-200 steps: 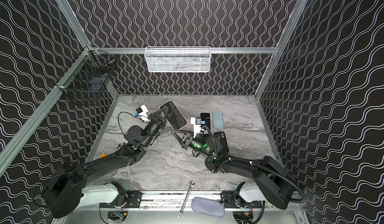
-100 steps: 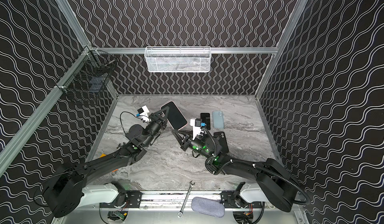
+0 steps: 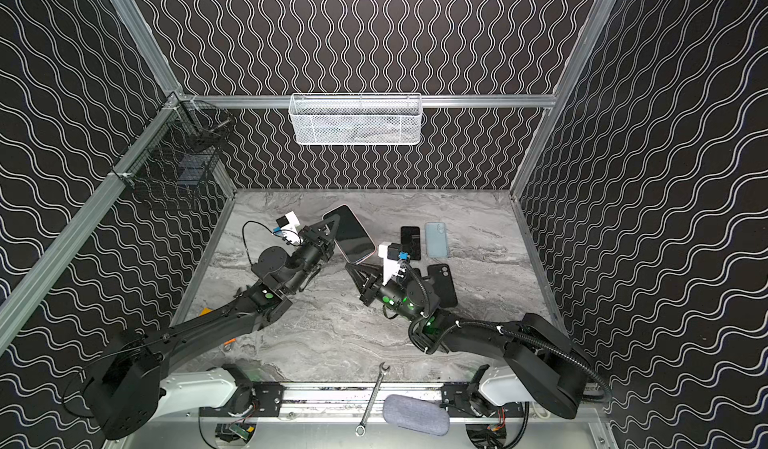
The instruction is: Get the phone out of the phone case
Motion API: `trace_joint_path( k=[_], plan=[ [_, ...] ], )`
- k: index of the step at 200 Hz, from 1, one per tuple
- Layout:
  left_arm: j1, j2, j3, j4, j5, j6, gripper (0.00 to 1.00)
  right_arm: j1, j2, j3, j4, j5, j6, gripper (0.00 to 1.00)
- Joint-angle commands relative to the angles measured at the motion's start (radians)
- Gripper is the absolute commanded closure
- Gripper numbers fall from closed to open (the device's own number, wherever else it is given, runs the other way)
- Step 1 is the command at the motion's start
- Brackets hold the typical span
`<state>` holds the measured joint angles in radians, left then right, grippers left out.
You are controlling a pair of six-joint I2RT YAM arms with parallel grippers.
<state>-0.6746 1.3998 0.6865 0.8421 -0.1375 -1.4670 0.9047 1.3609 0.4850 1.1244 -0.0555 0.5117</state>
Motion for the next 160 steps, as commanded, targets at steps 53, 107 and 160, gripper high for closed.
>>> trace_joint_path(
  k=[53, 107, 160],
  plan=[
    [0.001, -0.021, 0.03, 0.188, 0.014, 0.047, 1.0, -0.002, -0.037, -0.03, -0.183, 0.1, -0.005, 0.78],
    [0.036, 0.007, 0.042, 0.175, 0.149, 0.156, 1.0, -0.047, -0.217, -0.024, -0.384, -0.007, -0.02, 0.59],
    [0.095, -0.079, 0.105, -0.208, 0.29, 0.443, 1.0, -0.246, -0.388, 0.045, -0.717, -0.336, -0.112, 0.34]
  ],
)
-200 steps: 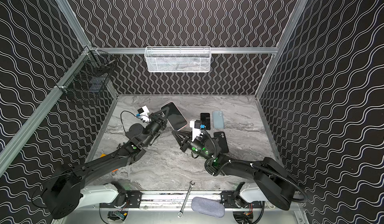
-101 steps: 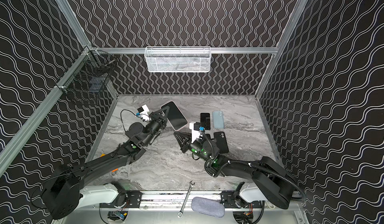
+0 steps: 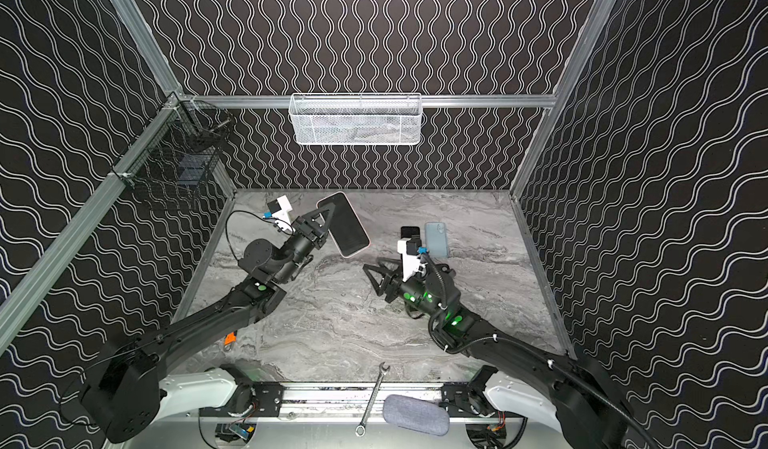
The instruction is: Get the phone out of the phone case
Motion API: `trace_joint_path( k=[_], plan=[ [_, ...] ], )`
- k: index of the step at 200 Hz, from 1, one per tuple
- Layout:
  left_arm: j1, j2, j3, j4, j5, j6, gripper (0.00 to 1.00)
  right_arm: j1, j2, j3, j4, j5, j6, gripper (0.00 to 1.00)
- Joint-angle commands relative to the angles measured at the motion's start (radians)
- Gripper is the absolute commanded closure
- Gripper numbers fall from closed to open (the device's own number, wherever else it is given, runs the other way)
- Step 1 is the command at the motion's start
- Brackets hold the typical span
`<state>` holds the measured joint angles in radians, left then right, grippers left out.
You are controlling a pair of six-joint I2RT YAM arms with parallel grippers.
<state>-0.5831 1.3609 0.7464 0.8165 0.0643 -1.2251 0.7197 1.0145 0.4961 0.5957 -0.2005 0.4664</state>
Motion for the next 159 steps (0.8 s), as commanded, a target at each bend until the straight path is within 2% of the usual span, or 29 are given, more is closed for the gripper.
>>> trace_joint_path(
  k=[1, 34, 63, 76, 95, 111, 159],
  plan=[
    [0.004, -0.041, 0.048, -0.193, 0.089, 0.208, 1.0, -0.065, -0.043, 0.037, -0.193, -0.196, -0.07, 0.34],
    [0.031, -0.07, 0.158, -0.492, 0.158, 0.461, 1.0, -0.13, -0.043, 0.137, -0.376, -0.326, -0.183, 0.24],
    [0.078, -0.034, 0.277, -0.692, 0.313, 0.648, 1.0, -0.135, -0.029, 0.188, -0.464, -0.286, -0.239, 0.14],
    [0.093, -0.007, 0.335, -0.764, 0.397, 0.71, 1.0, -0.137, -0.031, 0.191, -0.462, -0.275, -0.246, 0.0],
    [0.102, 0.023, 0.408, -0.873, 0.483, 0.826, 1.0, -0.139, -0.026, 0.207, -0.487, -0.263, -0.267, 0.0],
    [0.112, 0.045, 0.464, -0.958, 0.514, 0.878, 1.0, -0.14, -0.02, 0.234, -0.527, -0.255, -0.284, 0.0],
    [0.149, 0.108, 0.524, -0.968, 0.765, 0.95, 1.0, -0.14, -0.014, 0.224, -0.491, -0.31, -0.307, 0.01]
  ],
)
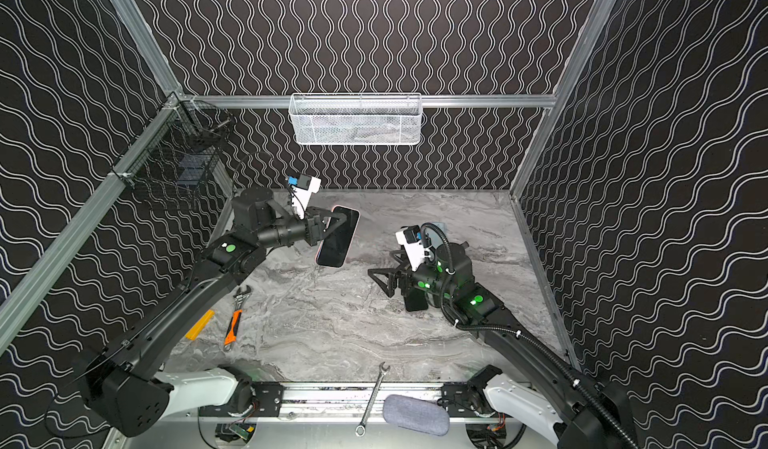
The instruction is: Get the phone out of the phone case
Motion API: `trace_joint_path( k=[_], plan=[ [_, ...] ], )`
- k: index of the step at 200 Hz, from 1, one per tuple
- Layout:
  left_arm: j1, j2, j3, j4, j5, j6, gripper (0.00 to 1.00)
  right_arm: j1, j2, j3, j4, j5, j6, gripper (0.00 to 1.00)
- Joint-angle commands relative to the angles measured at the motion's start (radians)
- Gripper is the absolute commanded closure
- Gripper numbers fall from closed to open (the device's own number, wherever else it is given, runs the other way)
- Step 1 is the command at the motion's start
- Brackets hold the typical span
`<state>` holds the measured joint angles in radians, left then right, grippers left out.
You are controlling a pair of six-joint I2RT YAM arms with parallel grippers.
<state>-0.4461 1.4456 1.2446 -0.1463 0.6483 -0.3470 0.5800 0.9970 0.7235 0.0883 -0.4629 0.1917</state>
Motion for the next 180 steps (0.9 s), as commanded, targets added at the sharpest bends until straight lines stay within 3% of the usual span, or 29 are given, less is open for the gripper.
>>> trace_joint_path(
  k=[1, 54, 106, 156, 180],
  plan=[
    [0.012, 0.025, 0.027, -0.006, 0.188, 0.072, 1.0, 0.0, 0.003, -0.002, 0.015, -0.05, -0.034, 0.01],
    [0.021, 0.042, 0.047, 0.002, 0.312, 0.166, 1.0, 0.001, 0.021, 0.033, -0.036, -0.107, -0.233, 0.02],
    [0.02, 0.103, 0.074, 0.009, 0.363, 0.178, 1.0, 0.001, 0.054, 0.141, -0.203, -0.049, -0.315, 0.0],
    [0.021, 0.122, 0.075, 0.046, 0.425, 0.151, 1.0, 0.015, 0.166, 0.26, -0.358, -0.276, -0.45, 0.0],
    [0.02, 0.126, 0.081, 0.051, 0.46, 0.157, 1.0, 0.055, 0.219, 0.334, -0.428, -0.284, -0.489, 0.11]
  ],
)
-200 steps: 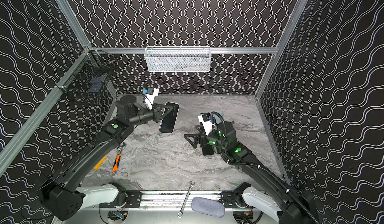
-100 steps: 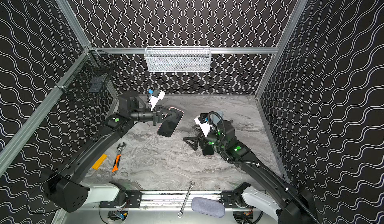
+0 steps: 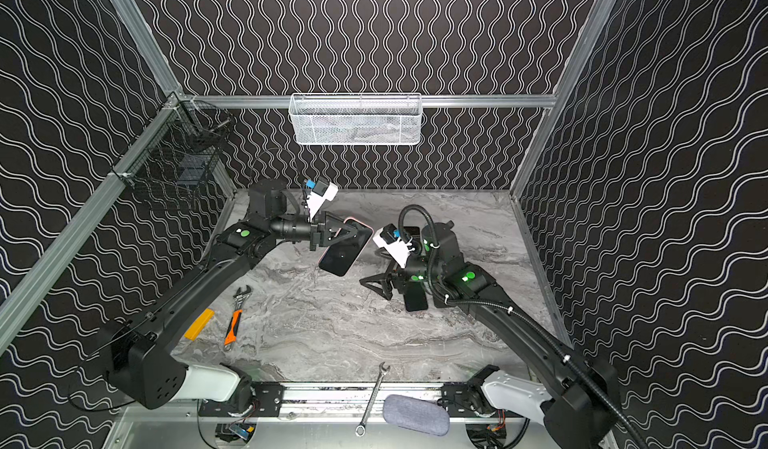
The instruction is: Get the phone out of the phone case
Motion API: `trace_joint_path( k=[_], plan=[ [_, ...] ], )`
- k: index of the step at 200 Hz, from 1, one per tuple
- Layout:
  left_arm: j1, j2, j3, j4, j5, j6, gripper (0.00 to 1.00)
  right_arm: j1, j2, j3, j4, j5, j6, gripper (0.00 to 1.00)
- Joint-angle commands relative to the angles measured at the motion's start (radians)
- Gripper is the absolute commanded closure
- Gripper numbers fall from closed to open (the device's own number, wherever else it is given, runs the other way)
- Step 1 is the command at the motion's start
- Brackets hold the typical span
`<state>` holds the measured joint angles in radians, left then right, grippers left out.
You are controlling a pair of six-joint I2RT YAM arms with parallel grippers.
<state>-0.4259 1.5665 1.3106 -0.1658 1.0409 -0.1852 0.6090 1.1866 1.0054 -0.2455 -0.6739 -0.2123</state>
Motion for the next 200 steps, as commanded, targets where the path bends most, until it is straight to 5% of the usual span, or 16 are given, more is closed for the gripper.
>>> trace_joint_path(
  k=[1, 63, 200],
  plan=[
    [0.0, 0.006, 0.016, 0.071, 0.068, -0.005, 1.0, 0.028, 0.031, 0.054, -0.095, -0.074, -0.087, 0.11],
    [0.0, -0.007, 0.009, 0.101, 0.095, -0.027, 1.0, 0.112, 0.094, 0.077, -0.085, 0.062, -0.08, 0.17],
    [-0.031, -0.019, -0.031, 0.156, 0.098, -0.088, 1.0, 0.15, 0.122, 0.094, -0.012, 0.073, -0.056, 0.43]
  ],
)
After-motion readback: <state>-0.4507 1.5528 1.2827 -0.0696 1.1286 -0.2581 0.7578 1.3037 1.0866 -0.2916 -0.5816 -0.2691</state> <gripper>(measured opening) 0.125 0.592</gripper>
